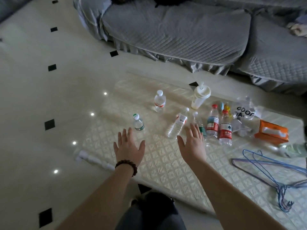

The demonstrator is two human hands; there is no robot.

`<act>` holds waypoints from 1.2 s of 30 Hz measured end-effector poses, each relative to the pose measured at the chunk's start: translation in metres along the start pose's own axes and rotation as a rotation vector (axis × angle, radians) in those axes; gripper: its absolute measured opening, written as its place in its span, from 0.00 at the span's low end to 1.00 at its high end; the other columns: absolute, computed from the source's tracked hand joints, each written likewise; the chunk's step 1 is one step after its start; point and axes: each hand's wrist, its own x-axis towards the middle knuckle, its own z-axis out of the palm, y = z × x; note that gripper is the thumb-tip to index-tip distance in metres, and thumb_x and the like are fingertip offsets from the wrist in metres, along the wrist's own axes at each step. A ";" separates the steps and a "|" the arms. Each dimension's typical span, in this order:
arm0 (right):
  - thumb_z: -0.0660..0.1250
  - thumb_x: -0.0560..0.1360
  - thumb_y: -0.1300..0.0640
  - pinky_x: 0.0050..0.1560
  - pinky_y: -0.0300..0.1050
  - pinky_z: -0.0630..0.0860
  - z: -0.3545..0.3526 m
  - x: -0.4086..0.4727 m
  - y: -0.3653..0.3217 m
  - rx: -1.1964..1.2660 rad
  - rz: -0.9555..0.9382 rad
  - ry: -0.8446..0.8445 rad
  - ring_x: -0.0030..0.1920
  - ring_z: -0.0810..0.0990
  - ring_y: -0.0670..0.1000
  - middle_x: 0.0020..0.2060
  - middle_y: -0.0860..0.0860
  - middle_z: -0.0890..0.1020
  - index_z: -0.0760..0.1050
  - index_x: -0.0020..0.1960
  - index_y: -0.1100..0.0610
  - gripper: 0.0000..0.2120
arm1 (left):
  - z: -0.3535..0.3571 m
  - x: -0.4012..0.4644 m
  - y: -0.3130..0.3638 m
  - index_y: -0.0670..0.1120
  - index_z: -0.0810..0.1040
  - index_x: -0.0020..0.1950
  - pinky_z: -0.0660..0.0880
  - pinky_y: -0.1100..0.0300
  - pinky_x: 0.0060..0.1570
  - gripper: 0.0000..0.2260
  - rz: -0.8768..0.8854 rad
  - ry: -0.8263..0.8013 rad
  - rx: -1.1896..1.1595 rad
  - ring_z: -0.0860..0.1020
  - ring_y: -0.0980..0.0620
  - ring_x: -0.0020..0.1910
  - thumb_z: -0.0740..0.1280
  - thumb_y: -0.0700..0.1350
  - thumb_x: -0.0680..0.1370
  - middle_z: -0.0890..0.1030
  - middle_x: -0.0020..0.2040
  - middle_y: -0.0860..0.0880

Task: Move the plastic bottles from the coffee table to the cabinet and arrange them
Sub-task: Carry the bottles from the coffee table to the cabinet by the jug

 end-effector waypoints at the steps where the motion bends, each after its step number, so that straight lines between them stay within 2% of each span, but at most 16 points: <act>1: 0.57 0.79 0.46 0.76 0.50 0.47 0.006 0.009 -0.001 0.003 0.001 -0.015 0.77 0.47 0.52 0.76 0.54 0.56 0.59 0.75 0.57 0.27 | 0.003 0.009 -0.004 0.49 0.49 0.77 0.48 0.44 0.73 0.33 -0.020 -0.016 -0.018 0.46 0.48 0.77 0.58 0.59 0.77 0.51 0.78 0.47; 6: 0.58 0.79 0.46 0.76 0.52 0.49 0.045 0.052 -0.001 0.023 0.026 -0.063 0.77 0.48 0.52 0.76 0.54 0.57 0.62 0.72 0.56 0.25 | 0.026 0.067 -0.020 0.46 0.49 0.77 0.55 0.47 0.73 0.38 -0.073 -0.095 -0.231 0.52 0.48 0.76 0.65 0.57 0.75 0.53 0.77 0.45; 9: 0.59 0.78 0.47 0.76 0.52 0.51 0.072 0.078 0.006 0.031 0.061 -0.049 0.77 0.49 0.52 0.76 0.54 0.58 0.63 0.72 0.56 0.25 | 0.048 0.103 -0.028 0.46 0.48 0.77 0.57 0.54 0.72 0.41 -0.063 -0.159 -0.394 0.54 0.49 0.76 0.70 0.54 0.73 0.53 0.77 0.47; 12: 0.60 0.78 0.48 0.76 0.53 0.51 0.098 0.101 0.015 0.032 0.108 -0.029 0.77 0.49 0.52 0.76 0.55 0.58 0.63 0.72 0.57 0.25 | 0.074 0.137 -0.033 0.46 0.50 0.77 0.54 0.63 0.67 0.43 -0.053 -0.150 -0.511 0.55 0.52 0.75 0.74 0.49 0.71 0.56 0.77 0.49; 15: 0.60 0.78 0.49 0.76 0.52 0.51 0.124 0.115 0.025 0.037 0.148 -0.029 0.77 0.49 0.51 0.76 0.54 0.58 0.63 0.72 0.56 0.24 | 0.097 0.165 -0.037 0.45 0.54 0.76 0.57 0.61 0.70 0.43 -0.039 -0.110 -0.591 0.60 0.52 0.73 0.76 0.46 0.68 0.62 0.75 0.49; 18: 0.60 0.78 0.48 0.75 0.52 0.52 0.143 0.122 0.033 0.042 0.186 -0.036 0.77 0.49 0.51 0.76 0.54 0.57 0.63 0.72 0.56 0.25 | 0.112 0.181 -0.040 0.45 0.63 0.72 0.66 0.52 0.67 0.37 -0.040 -0.071 -0.601 0.69 0.49 0.68 0.77 0.46 0.67 0.71 0.68 0.47; 20: 0.60 0.78 0.47 0.75 0.54 0.53 0.151 0.124 0.038 0.037 0.206 -0.037 0.77 0.50 0.52 0.76 0.54 0.58 0.63 0.72 0.56 0.25 | 0.118 0.187 -0.041 0.47 0.68 0.66 0.71 0.49 0.62 0.31 -0.009 -0.025 -0.610 0.74 0.48 0.62 0.78 0.46 0.67 0.76 0.62 0.48; 22: 0.60 0.78 0.46 0.75 0.54 0.54 0.155 0.124 0.041 0.037 0.229 -0.031 0.77 0.50 0.52 0.76 0.55 0.58 0.63 0.72 0.57 0.26 | 0.121 0.191 -0.038 0.48 0.70 0.62 0.73 0.54 0.58 0.28 0.025 -0.008 -0.615 0.76 0.51 0.55 0.78 0.45 0.66 0.77 0.56 0.50; 24: 0.61 0.78 0.46 0.75 0.54 0.54 0.156 0.126 0.045 0.053 0.262 -0.024 0.76 0.51 0.53 0.75 0.55 0.59 0.62 0.72 0.56 0.26 | 0.121 0.197 -0.030 0.47 0.72 0.58 0.71 0.64 0.51 0.25 0.041 -0.021 -0.603 0.75 0.54 0.50 0.78 0.46 0.65 0.76 0.51 0.53; 26: 0.61 0.77 0.46 0.73 0.55 0.58 0.156 0.131 0.050 0.074 0.299 -0.005 0.75 0.55 0.55 0.74 0.55 0.60 0.62 0.72 0.55 0.26 | 0.121 0.202 -0.021 0.46 0.72 0.53 0.69 0.66 0.47 0.23 0.084 -0.036 -0.570 0.73 0.55 0.46 0.78 0.49 0.65 0.75 0.46 0.53; 31: 0.63 0.75 0.42 0.66 0.56 0.68 0.161 0.168 0.066 0.099 0.413 0.024 0.70 0.62 0.58 0.71 0.56 0.63 0.58 0.73 0.56 0.33 | 0.127 0.213 -0.002 0.49 0.74 0.59 0.73 0.62 0.50 0.28 0.181 -0.102 -0.537 0.77 0.54 0.50 0.78 0.54 0.63 0.79 0.52 0.51; 36: 0.62 0.72 0.36 0.64 0.55 0.68 0.181 0.213 0.085 0.116 0.552 -0.028 0.71 0.61 0.59 0.72 0.58 0.60 0.47 0.76 0.57 0.44 | 0.132 0.214 0.009 0.51 0.74 0.58 0.74 0.61 0.49 0.27 0.252 -0.134 -0.523 0.78 0.55 0.50 0.77 0.56 0.63 0.80 0.50 0.52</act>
